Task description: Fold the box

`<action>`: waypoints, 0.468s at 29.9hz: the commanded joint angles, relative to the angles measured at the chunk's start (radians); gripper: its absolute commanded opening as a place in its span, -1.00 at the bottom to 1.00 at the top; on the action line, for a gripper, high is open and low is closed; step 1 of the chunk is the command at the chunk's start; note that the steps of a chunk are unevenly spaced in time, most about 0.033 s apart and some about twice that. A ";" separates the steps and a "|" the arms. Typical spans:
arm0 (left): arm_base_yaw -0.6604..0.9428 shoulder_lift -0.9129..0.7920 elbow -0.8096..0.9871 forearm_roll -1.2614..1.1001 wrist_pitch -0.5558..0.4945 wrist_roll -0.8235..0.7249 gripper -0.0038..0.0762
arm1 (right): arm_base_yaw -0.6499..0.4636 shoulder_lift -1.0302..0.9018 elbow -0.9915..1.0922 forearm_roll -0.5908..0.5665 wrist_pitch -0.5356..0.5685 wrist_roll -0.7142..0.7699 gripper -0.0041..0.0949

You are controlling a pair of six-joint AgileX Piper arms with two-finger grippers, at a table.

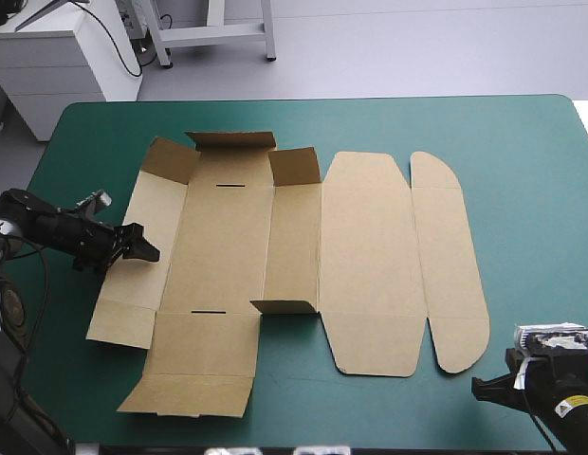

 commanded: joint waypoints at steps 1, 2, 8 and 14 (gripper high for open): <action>-0.016 -0.032 -0.011 -0.061 0.101 -0.019 0.07 | 0.003 0.008 -0.021 0.012 -0.057 -0.003 -0.96; -0.016 -0.032 -0.011 -0.060 0.101 -0.032 0.00 | 0.003 0.008 -0.021 0.012 -0.057 -0.003 -0.96; -0.016 -0.032 -0.011 -0.056 0.101 -0.060 -0.67 | 0.003 0.008 -0.021 0.012 -0.057 -0.003 -0.96; -0.016 -0.032 -0.011 -0.079 0.101 -0.042 -0.92 | 0.003 0.008 -0.021 0.010 -0.062 -0.007 -0.96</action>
